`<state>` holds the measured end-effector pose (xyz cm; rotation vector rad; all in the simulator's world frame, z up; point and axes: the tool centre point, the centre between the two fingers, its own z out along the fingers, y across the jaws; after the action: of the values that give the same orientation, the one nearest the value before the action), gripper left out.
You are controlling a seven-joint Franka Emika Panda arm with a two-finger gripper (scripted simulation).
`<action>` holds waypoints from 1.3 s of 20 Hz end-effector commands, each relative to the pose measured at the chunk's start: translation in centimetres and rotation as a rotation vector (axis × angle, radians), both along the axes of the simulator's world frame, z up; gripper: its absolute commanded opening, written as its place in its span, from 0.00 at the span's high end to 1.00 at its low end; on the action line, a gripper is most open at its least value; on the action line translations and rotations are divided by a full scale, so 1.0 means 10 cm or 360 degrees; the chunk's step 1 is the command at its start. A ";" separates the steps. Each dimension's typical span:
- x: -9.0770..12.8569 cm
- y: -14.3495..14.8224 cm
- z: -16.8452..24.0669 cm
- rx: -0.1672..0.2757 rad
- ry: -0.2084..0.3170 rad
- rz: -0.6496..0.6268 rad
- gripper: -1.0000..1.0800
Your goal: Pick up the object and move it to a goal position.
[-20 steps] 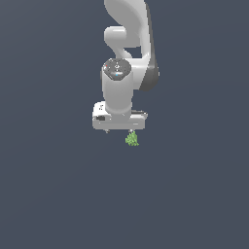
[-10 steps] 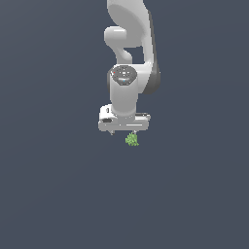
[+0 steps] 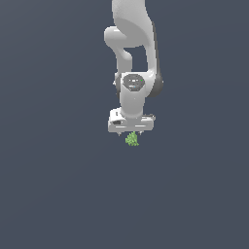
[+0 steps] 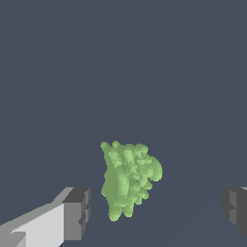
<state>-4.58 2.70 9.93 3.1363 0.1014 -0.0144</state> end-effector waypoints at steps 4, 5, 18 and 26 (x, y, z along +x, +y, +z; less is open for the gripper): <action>-0.08 0.08 -0.11 0.0005 -0.0013 0.0018 0.04; -0.09 0.09 -0.11 0.0006 -0.0014 0.0019 0.04; -0.10 0.09 -0.44 0.0006 -0.0013 0.0020 0.04; -0.09 0.09 -0.62 0.0006 -0.0014 0.0021 0.04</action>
<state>-5.58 3.63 3.81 3.1392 0.1218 -0.0026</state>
